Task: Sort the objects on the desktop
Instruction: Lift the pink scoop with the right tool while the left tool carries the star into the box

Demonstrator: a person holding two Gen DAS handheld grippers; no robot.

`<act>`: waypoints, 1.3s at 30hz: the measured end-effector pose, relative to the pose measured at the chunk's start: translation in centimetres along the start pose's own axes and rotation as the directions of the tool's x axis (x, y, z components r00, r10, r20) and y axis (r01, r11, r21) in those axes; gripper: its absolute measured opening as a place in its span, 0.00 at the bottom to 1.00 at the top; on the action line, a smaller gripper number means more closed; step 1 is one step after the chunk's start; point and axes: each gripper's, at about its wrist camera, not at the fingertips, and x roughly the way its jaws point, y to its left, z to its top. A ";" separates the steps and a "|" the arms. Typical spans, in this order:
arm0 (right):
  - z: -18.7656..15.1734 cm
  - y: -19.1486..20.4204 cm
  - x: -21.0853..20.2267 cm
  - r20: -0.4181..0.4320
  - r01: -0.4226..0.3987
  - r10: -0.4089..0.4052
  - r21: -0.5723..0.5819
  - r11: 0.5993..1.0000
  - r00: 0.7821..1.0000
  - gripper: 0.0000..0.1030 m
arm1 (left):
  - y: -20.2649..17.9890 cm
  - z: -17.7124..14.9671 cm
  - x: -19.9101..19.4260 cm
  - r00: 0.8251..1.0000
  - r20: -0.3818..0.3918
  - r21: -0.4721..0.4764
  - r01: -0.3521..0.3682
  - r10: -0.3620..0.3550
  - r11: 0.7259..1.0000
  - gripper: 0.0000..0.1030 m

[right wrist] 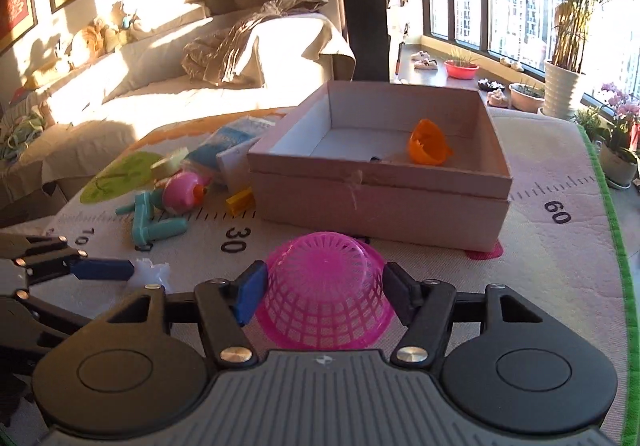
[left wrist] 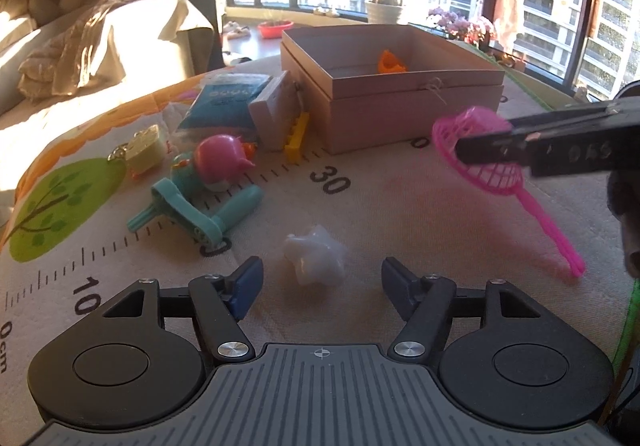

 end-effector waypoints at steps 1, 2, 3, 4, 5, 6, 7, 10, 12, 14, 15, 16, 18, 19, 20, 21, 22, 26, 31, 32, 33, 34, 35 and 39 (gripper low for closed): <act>0.9 -0.6 -1.0 0.031 -0.009 0.008 0.020 1.000 0.999 0.62 | -0.2 0.2 0.2 1.000 0.002 0.004 -0.004 0.004 1.000 0.67; 1.7 -1.2 -2.0 0.065 -0.013 0.011 0.035 0.999 0.998 0.62 | -0.3 0.5 0.5 1.000 0.003 0.009 -0.009 0.009 1.000 0.64; 2.6 -1.7 -3.1 0.102 -0.014 0.009 0.049 0.999 0.995 0.62 | -0.5 0.8 0.7 1.000 0.004 0.013 -0.013 0.013 1.000 0.59; 3.5 -2.2 -4.1 0.138 -0.013 0.004 0.061 0.998 0.990 0.62 | -0.6 1.0 0.9 1.000 0.007 0.019 -0.015 0.014 1.000 0.43; 4.4 -2.7 -5.0 0.174 -0.011 -0.002 0.071 0.997 0.985 0.62 | -0.7 1.2 1.0 1.000 0.010 0.024 -0.008 0.007 1.000 0.34; 5.2 -3.2 -6.1 0.211 -0.005 -0.012 0.079 0.997 0.977 0.62 | -0.7 1.4 0.9 1.000 0.019 0.027 0.002 -0.002 1.000 0.31; 5.9 -3.6 -6.9 0.245 0.002 -0.023 0.083 0.997 0.969 0.61 | -0.8 1.8 0.7 0.999 0.030 0.034 0.010 -0.011 0.999 0.30; 7.3 -4.4 -8.7 0.317 0.023 -0.047 0.079 0.997 0.947 0.61 | -0.9 3.3 0.1 0.996 0.080 0.048 0.023 -0.027 0.999 0.30; 8.0 -4.7 -9.2 0.348 0.032 -0.056 0.073 0.997 0.936 0.60 | -0.9 4.9 -0.1 0.993 0.116 0.050 0.028 -0.034 0.998 0.30; 8.7 -5.1 -9.4 0.371 0.042 -0.064 0.068 0.997 0.926 0.60 | -0.7 6.6 -0.1 0.988 0.150 0.051 0.032 -0.039 0.998 0.30; 9.0 -5.2 -9.4 0.379 0.045 -0.067 0.067 0.997 0.923 0.60 | -0.7 7.5 -0.1 0.985 0.168 0.050 0.032 -0.040 0.998 0.30; 9.4 -5.4 -9.3 0.385 0.051 -0.074 0.069 0.996 0.920 0.60 | -0.7 8.6 -0.1 0.980 0.194 0.050 0.034 -0.043 0.998 0.30; 10.0 -5.9 -9.0 0.392 0.061 -0.086 0.077 0.995 0.916 0.60 | -1.0 10.7 0.1 0.966 0.254 0.061 0.038 -0.053 0.997 0.30; 10.4 -6.0 -8.7 0.392 0.061 -0.089 0.083 0.995 0.916 0.60 | -1.2 11.9 0.4 0.957 0.287 0.063 0.034 -0.051 0.997 0.30; 10.6 -6.1 -8.3 0.390 0.060 -0.090 0.089 0.994 0.917 0.58 | -1.4 12.9 0.9 0.949 0.311 0.058 0.032 -0.048 0.998 0.30; 10.8 -6.2 -7.9 0.384 0.059 -0.091 0.094 0.994 0.919 0.58 | -1.4 13.9 1.5 0.946 0.322 0.047 0.035 -0.049 0.998 0.31; 10.9 -6.2 -7.6 0.378 0.060 -0.094 0.099 0.993 0.921 0.58 | -1.3 14.6 2.2 0.946 0.320 0.026 0.039 -0.046 0.999 0.37; 11.0 -6.2 -6.3 0.352 0.084 -0.114 0.098 0.992 0.929 0.58 | -0.7 13.7 2.5 0.950 0.307 -0.003 0.064 -0.060 0.998 0.65; 11.6 -6.1 -4.5 0.328 0.101 -0.126 0.093 0.991 0.936 0.58 | 0.1 8.8 1.2 0.960 0.280 0.017 0.020 -0.024 1.000 0.86; 12.0 -6.0 -3.8 0.311 0.104 -0.127 0.090 0.991 0.942 0.58 | 0.3 7.9 1.0 0.965 0.262 0.017 0.023 -0.026 1.000 0.90; 12.2 -6.0 -3.1 0.292 0.108 -0.130 0.089 0.990 0.948 0.58 | 0.5 7.0 0.9 0.970 0.243 0.017 0.023 -0.026 1.000 0.91; 12.5 -6.1 -2.0 0.260 0.113 -0.134 0.092 0.989 0.956 0.58 | 0.8 6.2 0.8 0.974 0.224 0.016 0.021 -0.024 1.000 0.93; 12.7 -6.1 -0.9 0.225 0.115 -0.134 0.096 0.989 0.965 0.58 | 1.1 5.5 0.8 0.978 0.209 0.014 0.019 -0.021 1.000 0.93; 13.6 -6.4 3.5 0.118 0.122 -0.140 0.143 0.982 0.983 0.60 | 2.7 3.5 0.7 0.987 0.158 -0.030 0.025 -0.020 0.999 0.94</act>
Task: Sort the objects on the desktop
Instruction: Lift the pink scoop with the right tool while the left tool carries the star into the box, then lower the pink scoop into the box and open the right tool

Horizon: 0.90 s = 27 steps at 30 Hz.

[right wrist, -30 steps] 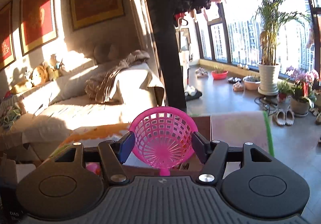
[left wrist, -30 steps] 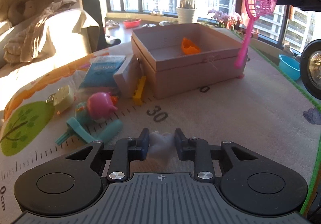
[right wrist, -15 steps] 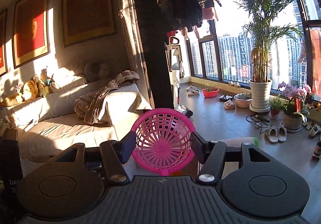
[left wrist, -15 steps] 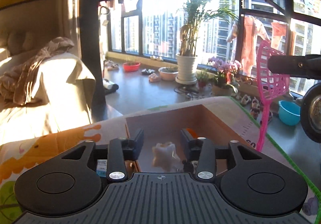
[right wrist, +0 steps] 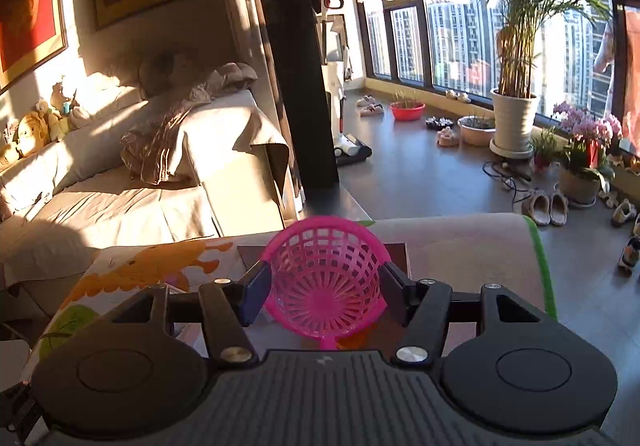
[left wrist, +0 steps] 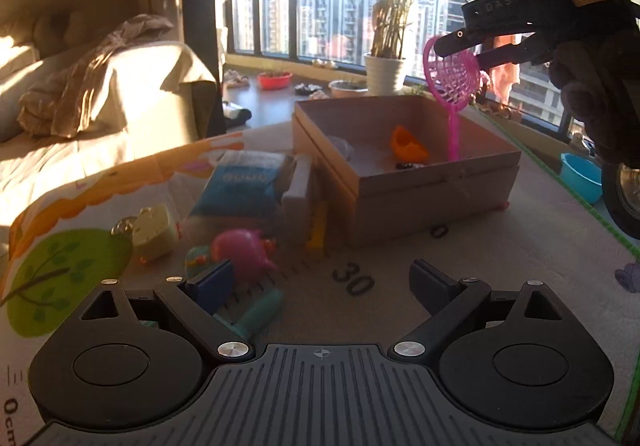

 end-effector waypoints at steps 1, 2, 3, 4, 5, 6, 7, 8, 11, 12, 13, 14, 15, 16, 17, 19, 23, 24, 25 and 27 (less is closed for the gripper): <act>-0.1 0.2 0.8 -0.006 0.019 -0.019 0.003 1.000 1.000 0.60 | 0.5 -0.3 -0.1 1.000 -0.007 -0.012 -0.008 0.008 1.000 0.95; -0.1 0.3 1.3 -0.009 0.036 -0.036 0.005 0.999 0.999 0.62 | 1.0 -0.6 -0.3 1.000 -0.013 -0.021 -0.019 0.018 1.000 0.96; -0.1 0.4 1.7 -0.010 0.048 -0.048 0.011 0.999 0.999 0.64 | 1.4 -0.9 -0.4 0.999 -0.019 -0.029 -0.030 0.029 0.999 0.96; -0.2 0.4 1.9 -0.012 0.054 -0.054 0.019 0.998 0.998 0.65 | 1.9 -1.2 -0.5 0.999 -0.025 -0.039 -0.041 0.040 0.998 0.96; -0.3 0.6 2.0 -0.017 0.055 -0.055 0.024 0.998 0.998 0.65 | 2.4 -1.4 -0.6 0.998 -0.032 -0.048 -0.051 0.049 0.998 0.96; -0.4 0.7 2.0 -0.020 0.056 -0.055 0.025 0.998 0.998 0.65 | 2.6 -1.7 -0.6 0.998 -0.037 -0.057 -0.058 0.056 0.997 0.96; -0.5 1.0 2.0 -0.023 0.059 -0.059 0.020 0.998 0.998 0.65 | 3.0 -1.9 -0.7 0.997 -0.042 -0.068 -0.062 0.059 0.996 0.96; -0.6 1.4 1.8 -0.022 0.061 -0.061 0.011 0.998 0.998 0.65 | 3.1 -2.0 -0.8 0.997 -0.046 -0.076 -0.065 0.062 0.995 0.96; -1.4 3.4 0.5 -0.018 0.023 -0.024 -0.056 0.998 1.000 0.65 | 3.7 -2.2 -0.9 0.996 -0.044 -0.089 -0.081 0.077 0.993 0.96; -2.1 4.3 0.1 -0.020 0.001 -0.003 -0.093 0.996 1.000 0.65 | 3.9 -2.2 -1.1 0.995 -0.038 -0.094 -0.095 0.092 0.991 0.96; -3.0 5.5 -0.4 -0.025 -0.028 0.025 -0.140 0.990 0.999 0.65 | 4.4 -2.1 -1.2 0.993 -0.032 -0.104 -0.115 0.112 0.988 0.96; -3.9 6.6 -0.7 -0.034 -0.056 0.051 -0.185 0.981 0.998 0.65 | 4.8 -2.0 -1.4 0.991 -0.029 -0.114 -0.135 0.133 0.984 0.96; -5.0 7.9 -0.9 -0.044 -0.081 0.073 -0.230 0.970 0.996 0.62 | 5.2 -1.9 -1.5 0.988 -0.027 -0.125 -0.155 0.153 0.980 0.96; -6.3 9.4 -1.3 -0.055 -0.110 0.099 -0.282 0.953 0.994 0.57 | 5.8 -1.8 -1.6 0.984 -0.028 -0.138 -0.177 0.175 0.974 0.96; -7.4 10.6 -1.5 -0.066 -0.136 0.121 -0.324 0.936 0.990 0.46 | 6.3 -1.7 -1.7 0.980 -0.031 -0.149 -0.198 0.196 0.969 0.96; -9.2 13.0 -1.5 -0.081 -0.161 0.140 -0.393 0.905 0.987 0.38 | 7.2 -1.6 -2.0 0.972 -0.038 -0.162 -0.236 0.233 0.958 0.96; -8.8 15.5 0.3 -0.097 -0.170 0.144 -0.383 0.908 0.985 0.37 | 7.7 -1.8 -2.6 0.969 -0.045 -0.164 -0.248 0.244 0.955 0.96; -8.2 16.0 1.0 -0.098 -0.168 0.141 -0.380 0.910 0.985 0.37 | 7.4 -2.0 -2.6 0.971 -0.047 -0.157 -0.238 0.233 0.959 0.96; -7.7 16.5 1.7 -0.093 -0.158 0.132 -0.390 0.907 0.987 0.37 | 7.1 -2.2 -2.6 0.975 -0.050 -0.144 -0.221 0.216 0.965 0.96; -6.4 17.5 3.8 -0.099 -0.126 0.092 -0.424 0.897 0.991 0.37 | 6.3 -2.5 -2.5 0.982 -0.055 -0.116 -0.185 0.180 0.976 0.96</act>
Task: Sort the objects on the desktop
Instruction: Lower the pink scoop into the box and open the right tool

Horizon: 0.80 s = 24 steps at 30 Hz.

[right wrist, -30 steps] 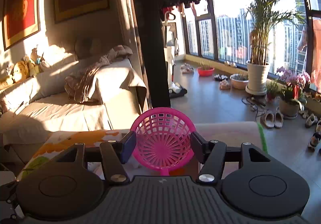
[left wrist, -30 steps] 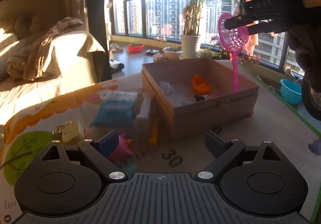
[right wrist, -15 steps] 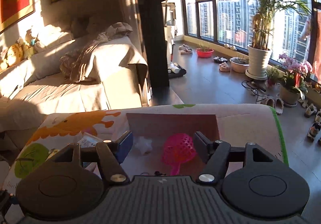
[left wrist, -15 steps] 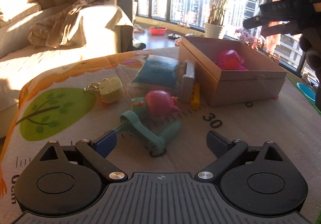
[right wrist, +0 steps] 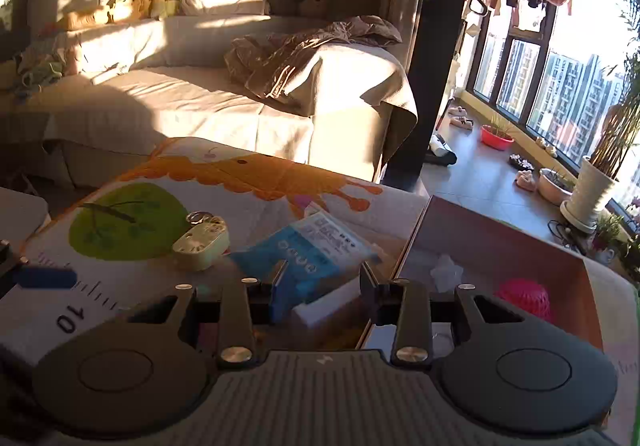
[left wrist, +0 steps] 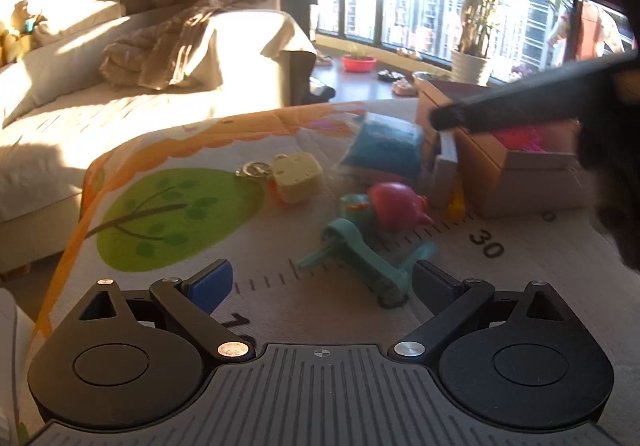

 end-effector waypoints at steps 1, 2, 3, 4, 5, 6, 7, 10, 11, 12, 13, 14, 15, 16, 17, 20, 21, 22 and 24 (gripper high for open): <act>1.0 -0.3 1.7 -0.037 0.018 -0.017 0.005 1.000 0.999 0.36 | -0.4 -0.3 0.0 1.000 -0.003 0.014 0.020 -0.020 1.000 0.96; 1.9 -0.7 3.3 -0.083 0.028 -0.026 0.021 0.999 0.996 0.28 | -0.7 -0.4 -0.1 0.999 -0.004 0.024 0.039 -0.039 0.999 0.96; 2.6 -1.2 4.9 -0.128 0.038 -0.033 0.037 0.999 0.991 0.21 | -1.1 -0.6 -0.2 0.998 -0.004 0.032 0.057 -0.057 0.998 0.96; 3.1 -1.4 5.9 -0.157 0.045 -0.040 0.033 0.998 0.987 0.20 | -1.2 -0.7 -0.3 0.997 -0.003 0.038 0.073 -0.073 0.997 0.97; 3.3 -1.6 6.8 -0.186 0.045 -0.042 0.011 0.999 0.982 0.20 | -1.3 -0.8 -0.4 0.996 -0.001 0.041 0.086 -0.086 0.995 0.97; 3.5 -1.6 7.3 -0.206 0.032 -0.033 -0.007 0.999 0.978 0.20 | -1.4 -0.9 -0.5 0.995 0.000 0.043 0.096 -0.096 0.994 0.97; 3.3 -1.5 7.7 -0.239 -0.001 -0.004 -0.021 1.000 0.971 0.20 | -1.4 -0.9 -0.6 0.994 0.001 0.043 0.105 -0.105 0.994 0.97; 2.7 -1.3 6.5 -0.265 -0.034 0.027 -0.022 0.999 0.964 0.20 | -1.2 -1.0 -0.7 0.992 0.003 0.029 0.123 -0.123 0.992 0.97; 2.4 -1.1 5.7 -0.274 -0.065 0.061 -0.006 0.998 0.960 0.20 | -1.0 -1.0 -0.8 0.992 0.003 0.025 0.128 -0.128 0.991 0.97; 2.0 -0.9 4.8 -0.284 -0.102 0.100 0.006 0.995 0.954 0.20 | -0.9 -1.1 -0.8 0.992 0.003 0.022 0.129 -0.129 0.991 0.97; 1.4 -0.6 3.8 -0.287 -0.136 0.132 0.007 0.991 0.949 0.20 | -0.8 -1.1 -0.8 0.992 0.001 0.019 0.127 -0.127 0.992 0.97; 0.6 -0.1 2.5 -0.297 -0.170 0.160 -0.006 0.985 0.941 0.20 | -0.7 -1.1 -0.8 0.992 -0.001 0.018 0.125 -0.125 0.992 0.97; -0.1 0.3 1.6 -0.304 -0.189 0.175 -0.016 0.982 0.936 0.20 | -0.7 -1.1 -0.8 0.992 -0.002 0.018 0.123 -0.123 0.992 0.97; -1.1 0.6 0.4 -0.310 -0.207 0.188 -0.028 0.978 0.932 0.20 | -0.7 -1.1 -0.8 0.993 -0.003 0.018 0.122 -0.122 0.992 0.97; -2.1 0.9 -0.5 -0.319 -0.222 0.200 -0.034 0.974 0.926 0.20 | -0.7 -1.2 -0.8 0.993 -0.005 0.017 0.121 -0.121 0.992 0.97; -5.0 0.6 -2.4 -0.345 -0.235 0.221 0.001 0.972 0.912 0.21 | -0.9 -1.1 -0.8 0.993 -0.016 0.020 0.117 -0.117 0.993 0.97; -5.7 0.0 -3.1 -0.324 -0.231 0.226 0.023 0.973 0.919 0.23 | -1.0 -1.1 -0.9 0.993 -0.019 0.023 0.118 -0.117 0.993 0.97; -6.3 -0.5 -3.8 -0.307 -0.224 0.223 0.033 0.974 0.925 0.23 | -1.2 -1.1 -0.9 0.993 -0.021 0.027 0.119 -0.118 0.993 0.97; -7.1 -1.1 -4.8 -0.301 -0.183 0.184 0.032 0.983 0.936 0.23 | -1.5 -1.1 -0.9 0.992 -0.025 0.037 0.121 -0.120 0.992 0.97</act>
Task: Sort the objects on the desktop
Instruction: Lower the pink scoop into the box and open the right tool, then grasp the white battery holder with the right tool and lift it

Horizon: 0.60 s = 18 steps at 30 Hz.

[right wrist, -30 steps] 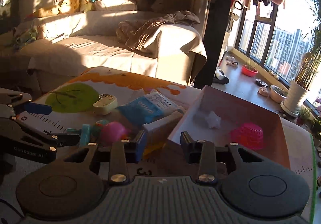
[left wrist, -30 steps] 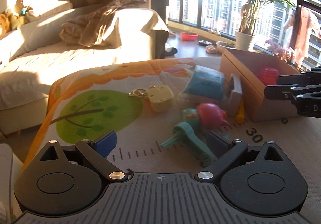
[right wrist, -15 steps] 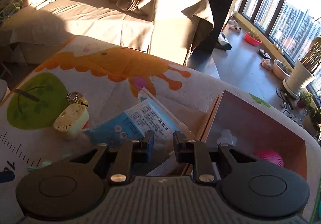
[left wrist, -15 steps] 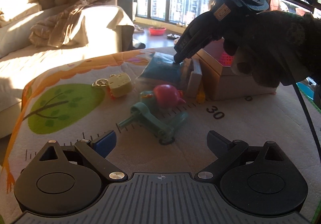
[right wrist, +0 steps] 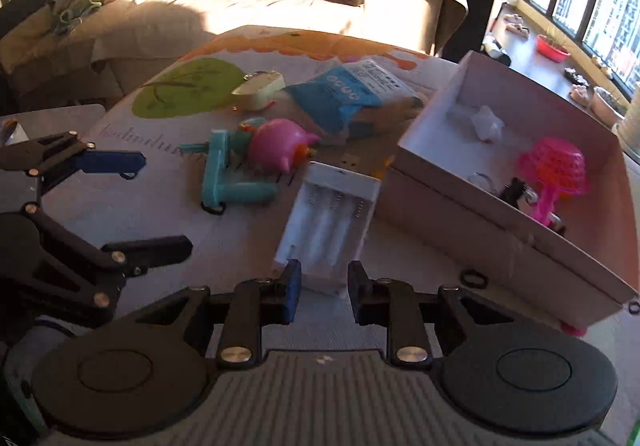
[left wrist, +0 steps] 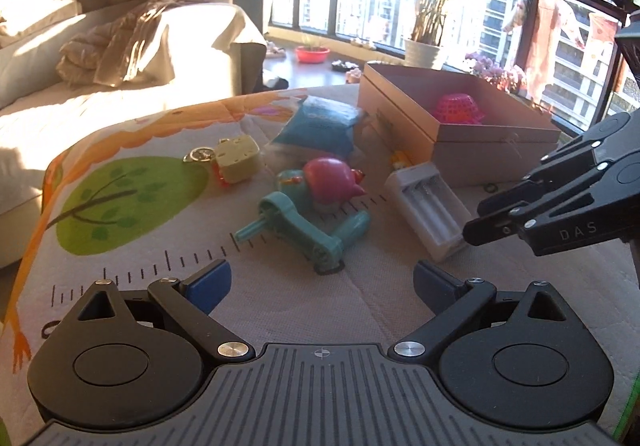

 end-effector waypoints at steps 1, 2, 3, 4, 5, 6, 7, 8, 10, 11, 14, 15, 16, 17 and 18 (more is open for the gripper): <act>-0.6 -0.3 -0.4 0.011 0.015 -0.015 0.006 1.000 1.000 0.23 | -0.2 0.1 0.0 1.000 -0.003 0.005 -0.001 0.001 1.000 0.97; -1.0 -0.6 -0.7 0.019 0.024 -0.024 0.019 1.000 1.000 0.26 | -0.4 0.2 0.1 1.000 -0.005 0.008 -0.003 0.003 1.000 0.97; -1.3 -0.9 -1.1 0.033 0.029 -0.030 0.031 0.999 0.999 0.34 | -0.6 0.3 0.1 1.000 -0.005 0.011 -0.005 0.005 1.000 0.97; -1.6 -1.1 -1.5 0.059 0.029 -0.031 0.039 0.999 0.998 0.40 | -0.7 0.4 0.1 1.000 -0.005 0.012 -0.010 0.010 1.000 0.97; -1.7 -1.2 -1.8 0.092 0.026 -0.030 0.045 0.999 0.995 0.54 | -0.8 0.5 0.1 1.000 -0.005 0.007 -0.017 0.017 1.000 0.97; -1.8 -1.2 -2.0 0.125 0.020 -0.027 0.053 0.998 0.992 0.62 | -0.8 0.8 0.2 1.000 -0.008 0.000 -0.027 0.027 1.000 0.97; -1.7 -1.2 -2.0 0.148 0.006 -0.014 0.059 0.998 0.989 0.62 | -0.8 1.0 0.3 0.999 -0.011 -0.009 -0.042 0.042 0.999 0.97; -1.7 -1.1 -1.7 0.157 -0.014 0.004 0.063 0.998 0.988 0.62 | -0.7 1.3 0.3 0.998 -0.013 -0.017 -0.061 0.060 0.998 0.97; -1.5 -0.5 -0.7 0.177 -0.058 0.045 0.065 0.996 0.983 0.62 | -0.5 1.9 0.3 0.994 -0.013 -0.029 -0.109 0.108 0.994 0.97; -1.4 -0.2 -0.1 0.184 -0.057 0.044 0.066 0.996 0.982 0.60 | -0.3 2.1 0.3 0.991 -0.013 -0.033 -0.132 0.131 0.991 0.97; -1.3 0.5 1.4 0.202 -0.079 0.067 0.056 0.995 0.977 0.58 | 0.2 2.6 0.2 0.985 -0.029 -0.038 -0.172 0.171 0.984 0.97; -1.4 0.6 1.5 0.202 -0.084 0.072 0.052 0.995 0.977 0.48 | 0.1 2.6 0.1 0.984 -0.032 -0.034 -0.179 0.178 0.983 0.97; -1.6 0.7 1.5 0.204 -0.090 0.079 0.046 0.995 0.976 0.49 | 0.0 2.7 0.1 0.983 -0.033 -0.028 -0.183 0.182 0.983 0.98; -1.9 0.6 1.3 0.211 -0.095 0.082 0.050 0.994 0.974 0.47 | -0.1 2.7 0.1 0.983 -0.035 -0.022 -0.184 0.183 0.983 0.97; -2.2 0.3 0.9 0.219 -0.099 0.084 0.056 0.994 0.972 0.39 | -0.2 2.7 0.2 0.983 -0.036 -0.017 -0.181 0.180 0.983 0.97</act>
